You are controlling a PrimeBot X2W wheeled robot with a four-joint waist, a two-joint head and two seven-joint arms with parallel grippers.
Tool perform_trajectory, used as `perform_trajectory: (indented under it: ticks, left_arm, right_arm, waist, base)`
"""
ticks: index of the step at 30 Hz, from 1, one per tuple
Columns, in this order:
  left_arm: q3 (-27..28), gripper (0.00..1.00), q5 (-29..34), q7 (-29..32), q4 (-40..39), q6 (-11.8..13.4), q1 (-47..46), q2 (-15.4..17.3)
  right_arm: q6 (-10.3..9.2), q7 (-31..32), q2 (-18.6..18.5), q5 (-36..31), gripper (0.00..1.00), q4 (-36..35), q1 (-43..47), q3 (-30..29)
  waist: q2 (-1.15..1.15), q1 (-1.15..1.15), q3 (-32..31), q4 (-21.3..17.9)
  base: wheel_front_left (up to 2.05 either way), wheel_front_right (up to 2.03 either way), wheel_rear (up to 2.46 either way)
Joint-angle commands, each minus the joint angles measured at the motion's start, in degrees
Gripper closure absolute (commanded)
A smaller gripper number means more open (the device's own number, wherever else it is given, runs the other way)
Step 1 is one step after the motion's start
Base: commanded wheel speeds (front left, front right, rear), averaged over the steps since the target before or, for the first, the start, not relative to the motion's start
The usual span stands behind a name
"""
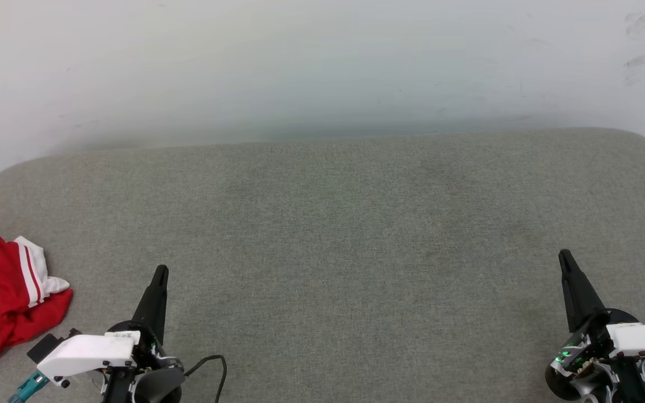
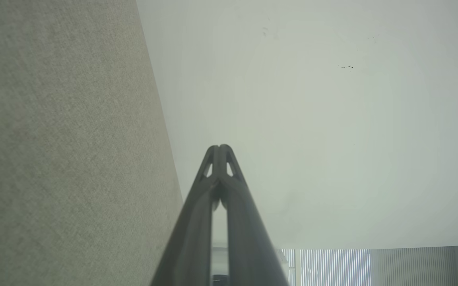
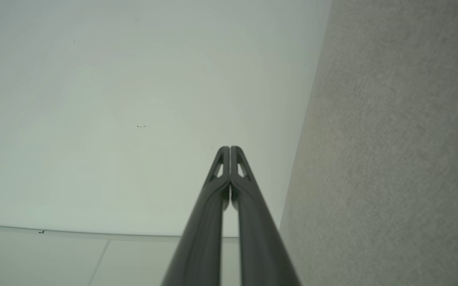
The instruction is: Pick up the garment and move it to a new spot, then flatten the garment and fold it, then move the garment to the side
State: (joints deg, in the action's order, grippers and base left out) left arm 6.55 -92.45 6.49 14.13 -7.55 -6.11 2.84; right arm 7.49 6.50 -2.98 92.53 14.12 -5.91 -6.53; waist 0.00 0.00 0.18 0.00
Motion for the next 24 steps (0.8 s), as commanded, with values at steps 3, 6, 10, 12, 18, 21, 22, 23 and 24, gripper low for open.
perform_trajectory:
  ticks: [3,6,10,12,18,21,22,23,24]
  left_arm:
    - [0.15,1.0,0.08,0.18,-0.05,-0.18,-0.32,-0.12]
    - [0.14,1.0,0.08,0.18,-0.05,-0.18,-0.32,-0.12]
    - [0.15,1.0,0.08,0.18,-0.05,-0.18,-0.32,-0.12]
    - [0.16,1.0,0.08,0.18,-0.05,-0.18,-0.32,-0.12]
    - [0.13,1.0,0.08,0.18,-0.05,-0.18,-0.32,-0.12]
    - [0.16,1.0,0.08,0.18,-0.05,-0.18,-0.32,-0.12]
    - [0.13,1.0,0.08,0.18,-0.05,-0.18,-0.32,-0.12]
    - [0.0,0.0,0.0,0.0,-0.01,0.0,0.0,0.0]
    - [-0.07,0.0,-0.01,-0.05,0.39,0.02,0.15,-0.01]
  right_arm:
    - [0.0,-0.08,0.19,-0.25,1.0,0.06,-0.7,0.03]
    - [0.0,-0.08,0.19,-0.25,1.0,0.06,-0.7,0.03]
    - [0.0,-0.08,0.19,-0.25,1.0,0.06,-0.7,0.03]
    - [0.0,-0.08,0.19,-0.25,1.0,0.06,-0.7,0.03]
    - [0.0,-0.08,0.19,-0.25,1.0,0.06,-0.7,0.04]
    - [0.0,-0.08,0.19,-0.25,1.0,0.06,-0.7,0.04]
    - [0.0,-0.08,0.19,-0.25,1.0,0.06,-0.7,0.03]
    - [0.0,0.0,0.0,-0.01,0.0,-0.01,0.0,0.0]
    - [0.0,0.0,0.0,0.01,0.0,0.31,0.27,0.03]
  waist:
    - [0.0,0.0,0.0,0.0]
    - [0.0,0.0,0.0,0.0]
    - [0.0,0.0,0.0,0.0]
    - [0.0,0.0,0.0,0.0]
    - [0.0,0.0,0.0,0.0]
    - [0.0,0.0,0.0,0.0]
    - [0.0,0.0,0.0,0.0]
    - [0.0,0.0,0.0,0.0]
    - [0.0,0.0,0.0,0.0]
  base:
    - [0.0,0.0,0.0]
    - [0.0,0.0,0.0]
    - [0.0,0.0,0.0]
    - [0.0,0.0,0.0]
    - [0.0,0.0,0.0]
    - [0.0,0.0,0.0]
    - [0.0,0.0,0.0]
    - [0.0,0.0,0.0]
    - [0.0,0.0,0.0]
